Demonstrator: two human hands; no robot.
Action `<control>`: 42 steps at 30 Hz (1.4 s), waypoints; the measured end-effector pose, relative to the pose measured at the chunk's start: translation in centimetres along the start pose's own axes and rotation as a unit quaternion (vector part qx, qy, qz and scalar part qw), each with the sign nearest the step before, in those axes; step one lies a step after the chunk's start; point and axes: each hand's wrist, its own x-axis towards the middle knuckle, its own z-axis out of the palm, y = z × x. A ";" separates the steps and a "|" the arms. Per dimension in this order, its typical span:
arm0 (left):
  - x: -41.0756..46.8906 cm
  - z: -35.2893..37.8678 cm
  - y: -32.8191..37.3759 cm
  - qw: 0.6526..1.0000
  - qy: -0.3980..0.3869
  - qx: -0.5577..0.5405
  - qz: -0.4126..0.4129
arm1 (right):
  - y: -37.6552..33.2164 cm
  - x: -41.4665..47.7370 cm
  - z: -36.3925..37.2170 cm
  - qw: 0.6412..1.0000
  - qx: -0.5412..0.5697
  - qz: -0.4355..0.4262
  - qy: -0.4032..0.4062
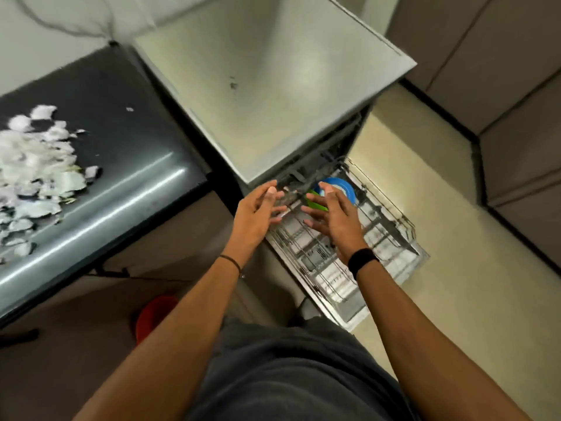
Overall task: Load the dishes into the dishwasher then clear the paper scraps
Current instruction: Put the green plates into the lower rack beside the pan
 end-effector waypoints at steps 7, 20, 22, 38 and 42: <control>-4.7 -16.0 0.0 0.990 0.124 -0.041 0.047 | 0.7 -2.4 16.1 0.987 -0.071 -0.069 -0.129; -16.3 -42.6 -3.8 0.925 0.356 -0.115 0.065 | 7.4 -11.8 43.8 0.886 -0.225 -0.138 -0.382; -17.9 -45.2 -4.8 0.908 0.397 -0.122 0.061 | 8.6 -12.7 47.1 0.867 -0.237 -0.137 -0.416; -20.1 -53.8 -8.2 0.812 0.568 -0.134 0.020 | 16.1 -9.2 61.3 0.482 -0.531 -0.456 -0.527; -19.7 -54.0 -8.4 0.810 0.573 -0.126 0.017 | 17.5 -9.4 62.5 0.413 -0.544 -0.495 -0.537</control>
